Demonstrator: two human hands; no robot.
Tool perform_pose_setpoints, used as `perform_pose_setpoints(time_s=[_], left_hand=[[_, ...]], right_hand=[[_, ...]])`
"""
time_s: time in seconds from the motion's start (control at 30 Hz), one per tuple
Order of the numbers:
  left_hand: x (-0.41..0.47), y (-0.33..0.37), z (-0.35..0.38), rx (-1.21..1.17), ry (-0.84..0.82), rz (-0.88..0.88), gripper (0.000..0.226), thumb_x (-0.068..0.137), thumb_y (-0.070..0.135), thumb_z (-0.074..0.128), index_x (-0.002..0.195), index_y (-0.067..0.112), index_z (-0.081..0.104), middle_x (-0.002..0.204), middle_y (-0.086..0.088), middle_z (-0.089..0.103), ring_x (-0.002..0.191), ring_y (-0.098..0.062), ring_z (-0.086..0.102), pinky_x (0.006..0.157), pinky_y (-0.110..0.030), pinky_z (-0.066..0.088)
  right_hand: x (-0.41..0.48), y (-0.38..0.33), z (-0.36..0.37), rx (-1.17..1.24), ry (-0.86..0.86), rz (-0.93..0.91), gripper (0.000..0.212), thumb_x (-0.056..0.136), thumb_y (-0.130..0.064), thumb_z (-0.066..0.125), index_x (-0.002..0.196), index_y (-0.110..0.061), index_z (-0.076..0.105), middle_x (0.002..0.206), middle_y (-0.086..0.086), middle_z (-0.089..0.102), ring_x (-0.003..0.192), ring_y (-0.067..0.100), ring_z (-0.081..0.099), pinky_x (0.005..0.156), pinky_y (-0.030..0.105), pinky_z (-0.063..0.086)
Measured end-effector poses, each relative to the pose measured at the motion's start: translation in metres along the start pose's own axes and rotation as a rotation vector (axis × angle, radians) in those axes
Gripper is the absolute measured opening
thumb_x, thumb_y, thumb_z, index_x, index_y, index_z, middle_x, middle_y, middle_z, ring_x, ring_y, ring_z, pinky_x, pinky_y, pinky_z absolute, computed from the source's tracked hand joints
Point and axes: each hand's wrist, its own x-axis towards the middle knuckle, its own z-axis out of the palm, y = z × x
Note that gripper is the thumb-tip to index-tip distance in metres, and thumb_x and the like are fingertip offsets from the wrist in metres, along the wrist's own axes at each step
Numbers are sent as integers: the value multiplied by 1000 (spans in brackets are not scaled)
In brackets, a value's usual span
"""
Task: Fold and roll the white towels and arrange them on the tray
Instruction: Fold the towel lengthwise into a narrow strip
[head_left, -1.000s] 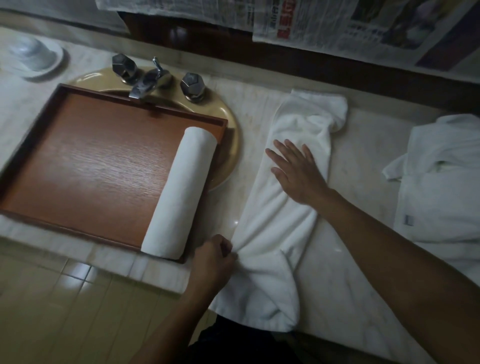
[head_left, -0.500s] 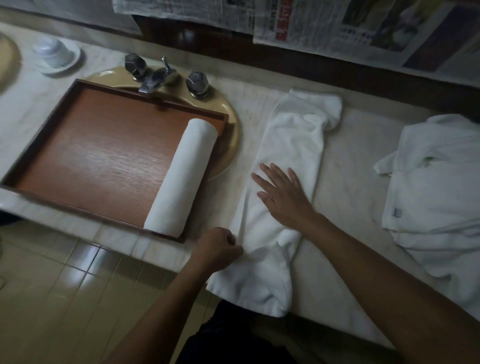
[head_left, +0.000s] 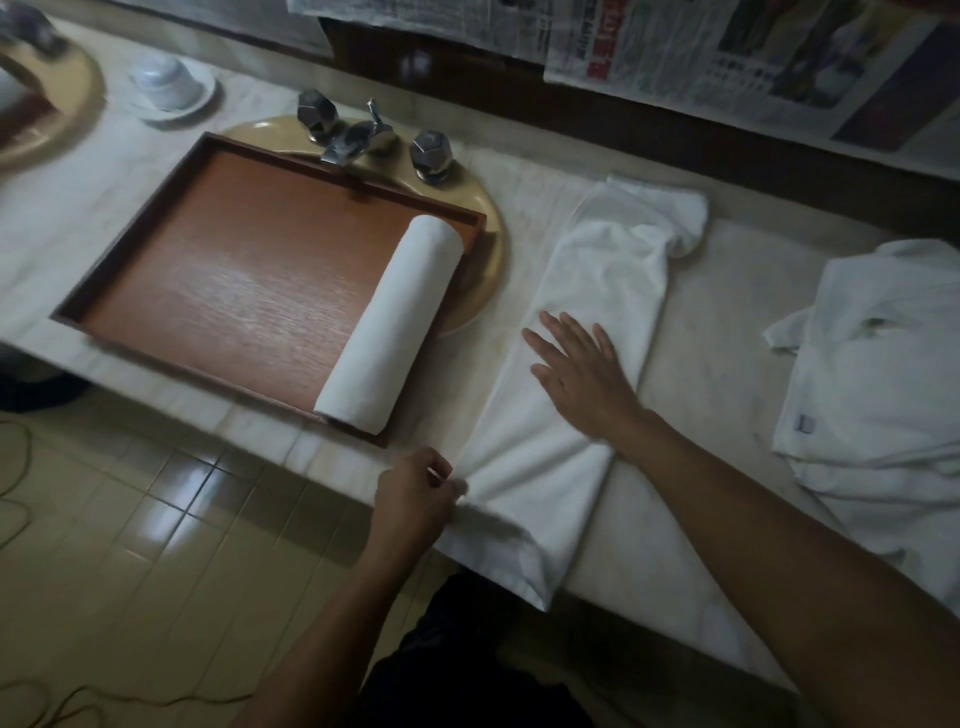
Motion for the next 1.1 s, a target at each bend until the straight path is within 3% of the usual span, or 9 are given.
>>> perform_pose_setpoints(time_s=[0.2, 0.3, 0.43, 0.53, 0.63, 0.7, 0.8, 0.93, 1.1], left_hand=[[-5, -9, 10, 12, 66, -29, 21, 85, 32, 82, 81, 22, 65, 79, 4, 68, 71, -11, 66, 62, -32, 57], [-4, -8, 10, 7, 47, -16, 20, 86, 31, 81, 84, 21, 65, 83, 4, 67, 74, -11, 65, 63, -29, 55], [-1, -6, 5, 69, -83, -36, 19, 87, 28, 80, 89, 19, 64, 89, 3, 65, 78, -12, 64, 63, -22, 48], [-5, -10, -4, 220, -229, -16, 18, 83, 21, 80, 80, 13, 65, 80, 0, 65, 69, -12, 62, 57, -19, 43], [-12, -17, -4, 207, -180, -13, 21, 84, 21, 81, 75, 15, 63, 76, 1, 64, 64, -11, 61, 51, -16, 40], [-18, -19, -2, 127, -112, -27, 19, 83, 22, 83, 81, 14, 65, 81, 0, 67, 65, -13, 66, 49, -17, 47], [-18, -20, 0, 90, -81, -17, 23, 82, 27, 86, 82, 18, 65, 84, -1, 69, 68, -18, 69, 60, -31, 59], [-15, -21, -1, 98, -106, 6, 22, 84, 29, 85, 80, 19, 65, 79, 0, 70, 64, -15, 69, 60, -28, 56], [-15, -25, 0, 200, -80, 71, 27, 88, 40, 79, 78, 18, 67, 72, 3, 68, 62, -10, 65, 62, -29, 56]], right_hand=[[-8, -23, -8, -2, 33, 65, 50, 105, -45, 40, 154, -32, 43, 167, 8, 27, 156, 33, 19, 121, 64, 18], [-33, -45, 2, 60, 97, -35, 49, 103, -46, 41, 147, -27, 54, 161, 8, 40, 152, 30, 30, 120, 62, 23], [-44, -46, 7, 23, 12, -62, 54, 106, -49, 32, 158, -34, 35, 170, -5, 22, 158, 18, 13, 125, 55, 11], [-35, -41, 3, 15, -13, -59, 54, 106, -49, 31, 159, -36, 32, 170, -7, 20, 158, 15, 10, 126, 54, 9], [-31, -34, 4, 34, -16, -73, 54, 106, -49, 30, 158, -37, 33, 170, -8, 20, 158, 15, 11, 126, 54, 10], [-31, -37, 4, 42, -34, -57, 54, 106, -49, 28, 159, -36, 32, 170, -6, 20, 158, 18, 11, 126, 55, 10], [-45, -51, -1, 112, -18, 43, 55, 103, -46, 31, 153, -29, 46, 165, 4, 33, 154, 28, 23, 123, 59, 19], [-116, -81, -14, 329, 196, 160, 36, 99, -37, 54, 127, -20, 69, 136, 5, 62, 130, 26, 53, 107, 49, 44], [-212, -118, -7, 331, 149, 214, 37, 82, -44, 73, 116, -28, 71, 122, -3, 62, 115, 18, 54, 91, 39, 49]])
